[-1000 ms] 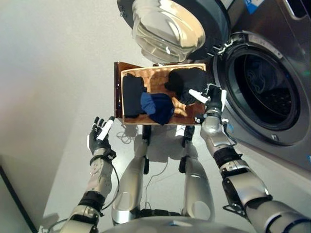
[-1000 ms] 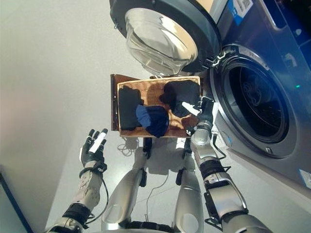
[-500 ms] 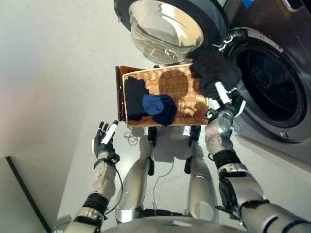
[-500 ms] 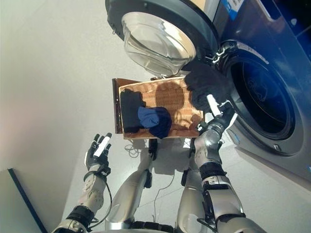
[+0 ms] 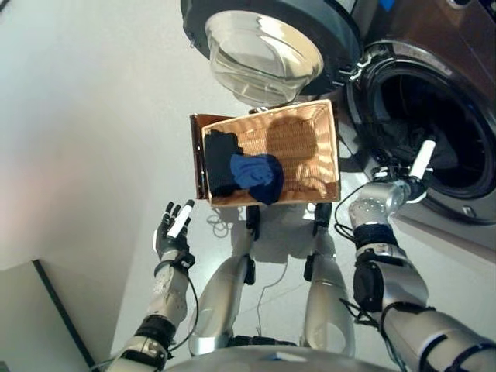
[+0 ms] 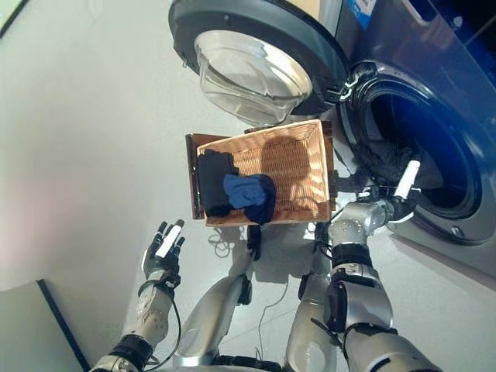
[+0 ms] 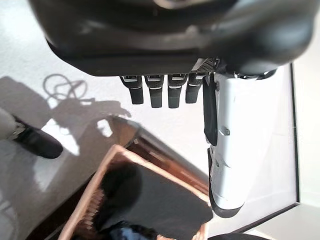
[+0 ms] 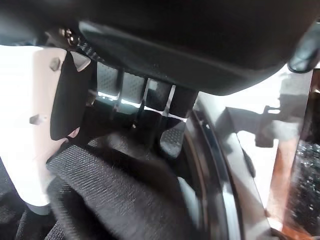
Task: Pick up the clothes and place them into the washing machine
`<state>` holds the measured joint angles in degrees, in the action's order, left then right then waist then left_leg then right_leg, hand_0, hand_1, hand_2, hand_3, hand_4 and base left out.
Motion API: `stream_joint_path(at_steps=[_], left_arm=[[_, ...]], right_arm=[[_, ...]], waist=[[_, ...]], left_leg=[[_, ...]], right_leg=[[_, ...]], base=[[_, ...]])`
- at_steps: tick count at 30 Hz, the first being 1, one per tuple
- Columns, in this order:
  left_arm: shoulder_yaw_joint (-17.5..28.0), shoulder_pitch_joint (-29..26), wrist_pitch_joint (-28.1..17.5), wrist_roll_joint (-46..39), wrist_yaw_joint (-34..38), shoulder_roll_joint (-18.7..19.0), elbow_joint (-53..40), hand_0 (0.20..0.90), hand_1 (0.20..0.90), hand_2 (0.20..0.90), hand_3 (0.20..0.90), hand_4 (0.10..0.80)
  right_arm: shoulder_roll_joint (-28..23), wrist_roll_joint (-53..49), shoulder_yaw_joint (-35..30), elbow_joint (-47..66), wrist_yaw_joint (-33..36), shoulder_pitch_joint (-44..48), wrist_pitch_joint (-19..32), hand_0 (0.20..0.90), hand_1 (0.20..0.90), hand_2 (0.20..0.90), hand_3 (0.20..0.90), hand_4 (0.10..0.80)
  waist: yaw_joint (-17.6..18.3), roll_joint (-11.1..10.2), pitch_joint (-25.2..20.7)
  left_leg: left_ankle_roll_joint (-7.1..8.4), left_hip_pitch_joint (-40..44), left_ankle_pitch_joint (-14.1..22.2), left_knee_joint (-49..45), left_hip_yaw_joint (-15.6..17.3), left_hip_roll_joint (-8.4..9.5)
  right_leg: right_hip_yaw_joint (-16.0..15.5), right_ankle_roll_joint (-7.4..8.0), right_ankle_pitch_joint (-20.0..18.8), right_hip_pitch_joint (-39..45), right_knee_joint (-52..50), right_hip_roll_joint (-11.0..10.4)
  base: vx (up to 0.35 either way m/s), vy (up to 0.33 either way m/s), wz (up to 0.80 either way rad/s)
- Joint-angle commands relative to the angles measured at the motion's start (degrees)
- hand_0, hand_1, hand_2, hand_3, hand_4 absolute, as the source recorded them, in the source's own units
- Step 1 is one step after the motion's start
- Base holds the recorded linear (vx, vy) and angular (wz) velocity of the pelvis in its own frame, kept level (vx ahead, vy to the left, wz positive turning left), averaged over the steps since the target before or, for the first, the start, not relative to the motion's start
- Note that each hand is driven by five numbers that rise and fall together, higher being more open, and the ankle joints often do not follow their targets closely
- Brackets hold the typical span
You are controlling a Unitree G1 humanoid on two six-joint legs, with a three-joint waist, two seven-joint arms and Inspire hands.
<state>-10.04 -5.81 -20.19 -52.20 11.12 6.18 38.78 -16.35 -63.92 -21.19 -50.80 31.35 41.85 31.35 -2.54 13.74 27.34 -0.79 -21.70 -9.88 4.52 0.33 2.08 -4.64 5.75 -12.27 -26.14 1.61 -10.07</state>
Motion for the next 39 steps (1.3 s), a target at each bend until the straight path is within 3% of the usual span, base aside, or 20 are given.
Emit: stream_joint_path(at_steps=[1,2,9,22,26,36,38,39], left_arm=[[-0.3,1.4,-2.9,-0.4,-1.0,1.4,-0.2,0.9,0.9,0.9,0.9,0.8],[-0.6,2.0,-2.8,-0.4,-1.6,1.7,-0.1,0.9,0.9,0.9,0.9,0.8],[-2.6,2.6,-2.9,-0.9,-3.4,2.7,-1.4,0.9,0.9,0.9,0.9,0.8],[-4.8,4.1,-2.7,-1.5,-3.8,3.4,-3.8,0.9,0.9,0.9,0.9,0.8],[-4.9,4.2,-2.8,-1.5,-3.4,3.3,-3.8,0.9,0.9,0.9,0.9,0.8],[-4.8,3.8,-2.6,-1.8,-2.8,3.2,-3.7,0.9,0.9,0.9,0.9,0.8],[-4.8,3.8,-2.6,-1.7,-2.7,3.2,-3.7,0.9,0.9,0.9,0.9,0.8],[-4.9,3.8,-2.8,-1.6,-2.6,3.5,-4.3,0.9,0.9,0.9,0.9,0.8]], right_arm=[[-9.6,1.6,-2.2,0.3,-0.5,4.3,4.9,0.2,0.2,0.2,0.2,0.3],[-13.4,1.3,-2.2,-2.3,-0.5,5.8,3.7,0.2,0.2,0.2,0.2,0.3],[-25.3,-0.6,0.2,-11.0,-1.0,13.7,0.5,0.2,0.2,0.2,0.2,0.3],[-38.6,-3.4,5.3,-14.6,0.3,25.2,1.2,0.2,0.2,0.2,0.2,0.3],[-40.2,-4.5,6.7,-15.1,0.6,28.0,1.9,0.2,0.2,0.2,0.2,0.3],[-38.6,-5.3,7.3,-16.6,1.5,29.5,1.8,0.214,0.214,0.214,0.214,0.31],[-38.8,-4.3,7.6,-17.7,2.0,29.5,0.8,0.818,0.818,0.818,0.818,0.741],[-38.7,-2.7,8.9,-19.1,2.9,29.9,-0.8,0.9,0.9,0.9,0.9,0.8]], waist=[[0.1,2.2,-2.3],[-0.2,2.6,-2.5],[-1.0,4.2,-3.1],[-1.5,5.1,-4.8],[-1.5,5.4,-5.0],[-1.3,5.9,-5.1],[-1.4,5.9,-5.2],[-1.6,5.8,-5.1]], left_leg=[[3.01,-0.4,4.9,-1.8,0.1,1.62],[3.08,-0.3,4.8,-1.8,0.2,1.72],[3.36,-0.2,4.5,-1.2,0.4,1.78],[3.7,0.0,4.0,-0.2,0.2,1.82],[3.76,-0.1,3.9,0.2,0.2,1.85],[3.64,-0.3,3.9,0.3,0.4,1.82],[3.65,-0.3,3.9,0.3,0.5,1.81],[3.62,-0.4,3.9,0.3,0.6,1.8]], right_leg=[[0.1,2.51,9.3,1.6,-7.1,-3.5],[0.2,2.5,9.3,1.6,-7.0,-3.6],[0.7,2.56,9.5,1.2,-7.1,-3.6],[1.0,2.41,10.0,0.5,-7.5,-3.4],[1.2,2.34,10.1,0.1,-7.7,-3.3],[1.6,2.06,10.2,-0.4,-8.0,-3.0],[1.6,2.04,10.2,-0.4,-8.0,-3.0],[1.6,2.01,10.1,-0.5,-8.0,-3.0]], base=[[0.007,0.002,-0.06],[0.007,0.001,-0.07],[0.002,0.0,-0.01],[0.0,0.0,0.0],[0.004,0.001,0.02],[0.001,0.0,0.0],[0.0,0.0,0.0],[0.0,0.0,0.0]])
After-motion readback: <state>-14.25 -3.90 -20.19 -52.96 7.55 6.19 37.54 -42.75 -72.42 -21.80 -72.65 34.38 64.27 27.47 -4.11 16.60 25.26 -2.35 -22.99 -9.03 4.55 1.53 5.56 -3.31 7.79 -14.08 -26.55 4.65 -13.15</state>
